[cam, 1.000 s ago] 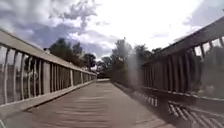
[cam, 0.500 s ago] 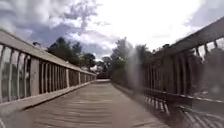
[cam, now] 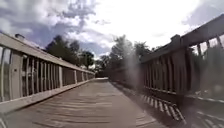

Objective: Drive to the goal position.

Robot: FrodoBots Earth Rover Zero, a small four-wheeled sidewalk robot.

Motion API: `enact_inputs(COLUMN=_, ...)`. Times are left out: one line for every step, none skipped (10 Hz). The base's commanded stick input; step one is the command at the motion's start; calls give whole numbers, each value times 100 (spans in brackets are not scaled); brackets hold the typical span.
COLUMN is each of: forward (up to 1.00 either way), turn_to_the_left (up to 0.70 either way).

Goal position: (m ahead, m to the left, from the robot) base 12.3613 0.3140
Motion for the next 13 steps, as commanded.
enact_inputs(forward=69, turn_to_the_left=1)
enact_inputs(forward=69, turn_to_the_left=1)
enact_inputs(forward=69, turn_to_the_left=1)
enact_inputs(forward=69, turn_to_the_left=1)
enact_inputs(forward=69, turn_to_the_left=2)
enact_inputs(forward=69, turn_to_the_left=3)
enact_inputs(forward=69, turn_to_the_left=10)
enact_inputs(forward=69, turn_to_the_left=13)
enact_inputs(forward=69, turn_to_the_left=14)
enact_inputs(forward=69, turn_to_the_left=14)
enact_inputs(forward=69, turn_to_the_left=5)
enact_inputs(forward=69, turn_to_the_left=3)
enact_inputs(forward=69, turn_to_the_left=6)
